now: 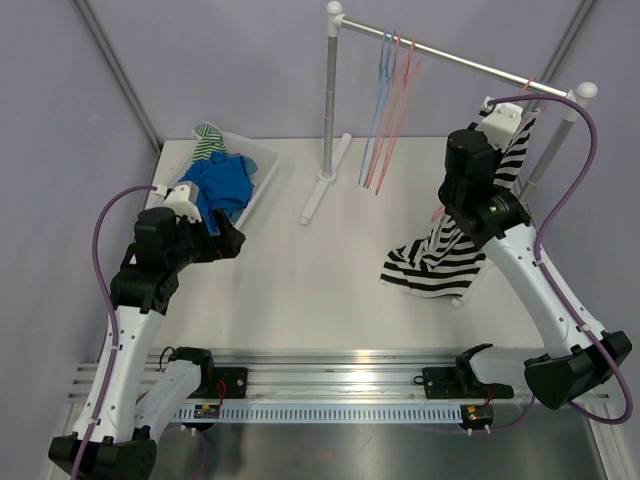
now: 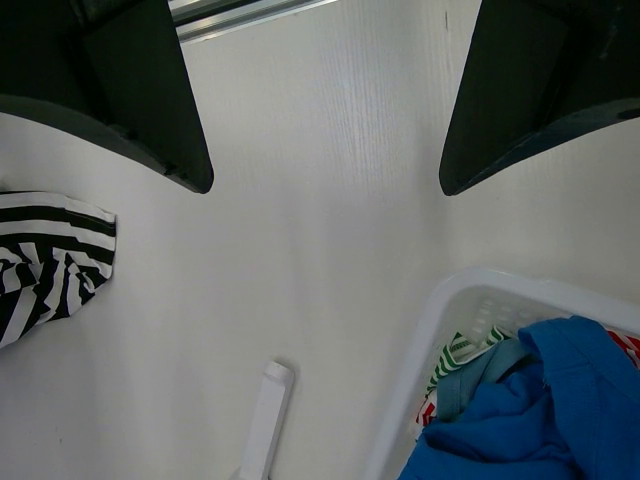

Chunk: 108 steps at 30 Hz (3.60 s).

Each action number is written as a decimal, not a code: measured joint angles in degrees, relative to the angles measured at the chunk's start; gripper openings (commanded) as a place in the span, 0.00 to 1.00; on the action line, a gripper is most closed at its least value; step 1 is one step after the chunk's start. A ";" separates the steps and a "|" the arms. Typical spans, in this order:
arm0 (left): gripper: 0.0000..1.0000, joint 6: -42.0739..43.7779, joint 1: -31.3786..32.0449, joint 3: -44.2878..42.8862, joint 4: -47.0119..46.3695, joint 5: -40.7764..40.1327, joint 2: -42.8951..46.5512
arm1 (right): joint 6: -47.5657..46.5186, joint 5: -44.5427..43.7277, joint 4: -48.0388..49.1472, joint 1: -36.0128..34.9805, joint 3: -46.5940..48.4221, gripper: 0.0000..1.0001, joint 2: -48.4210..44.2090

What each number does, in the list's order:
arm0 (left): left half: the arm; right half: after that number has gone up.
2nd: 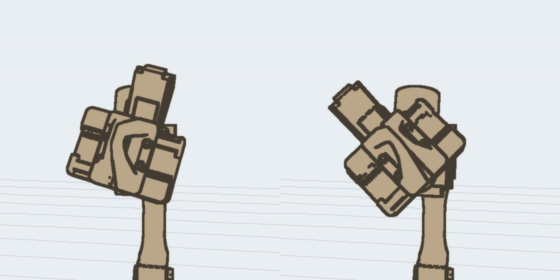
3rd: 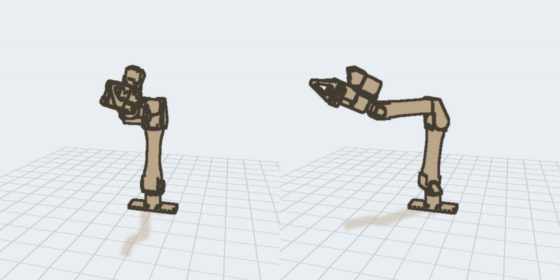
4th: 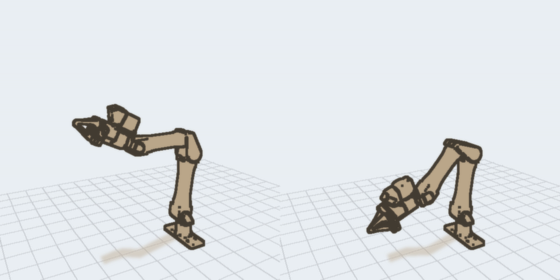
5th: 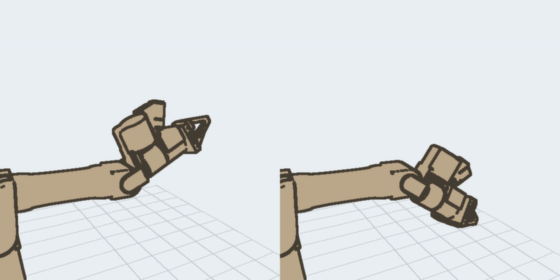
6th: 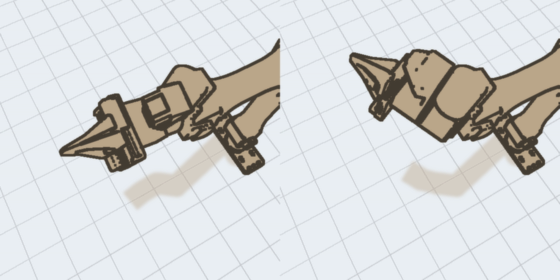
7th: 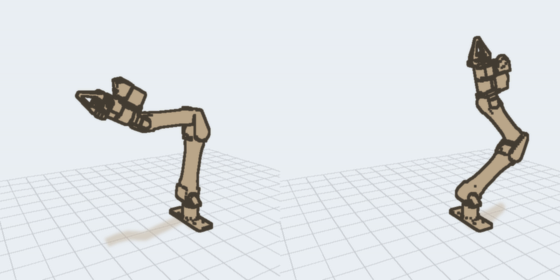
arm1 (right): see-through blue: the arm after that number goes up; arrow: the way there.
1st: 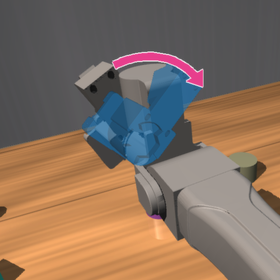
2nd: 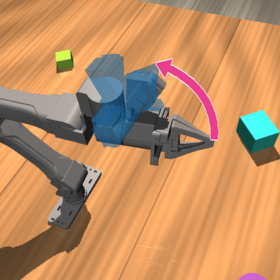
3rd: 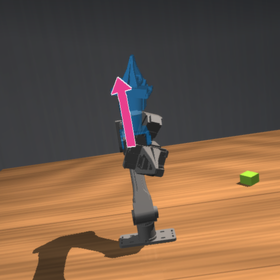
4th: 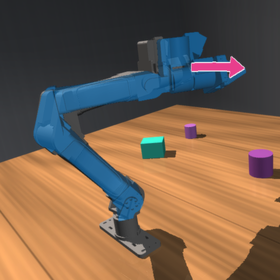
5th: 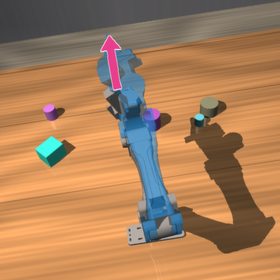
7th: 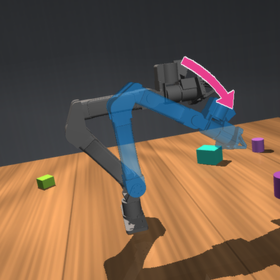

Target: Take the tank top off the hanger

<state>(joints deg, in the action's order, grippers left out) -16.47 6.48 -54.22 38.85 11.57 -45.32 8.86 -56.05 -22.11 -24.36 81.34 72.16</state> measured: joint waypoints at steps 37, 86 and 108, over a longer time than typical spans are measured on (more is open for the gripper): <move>0.99 0.09 0.26 0.00 -0.02 -1.40 0.04 | 4.61 30.64 -3.15 0.00 -1.05 0.00 -16.22; 0.86 -4.13 35.80 -13.92 -11.61 -13.11 2.80 | 9.79 102.09 -6.84 0.02 -3.69 0.00 -20.55; 0.65 -3.39 35.80 -12.37 -16.13 -16.46 -5.92 | 7.63 97.90 -4.07 -5.07 -3.10 0.00 -14.80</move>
<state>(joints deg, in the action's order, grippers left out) -19.86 42.28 -66.59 22.72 -4.89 -51.24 16.49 41.85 -26.17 -29.43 78.24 57.36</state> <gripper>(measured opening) 0.623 0.066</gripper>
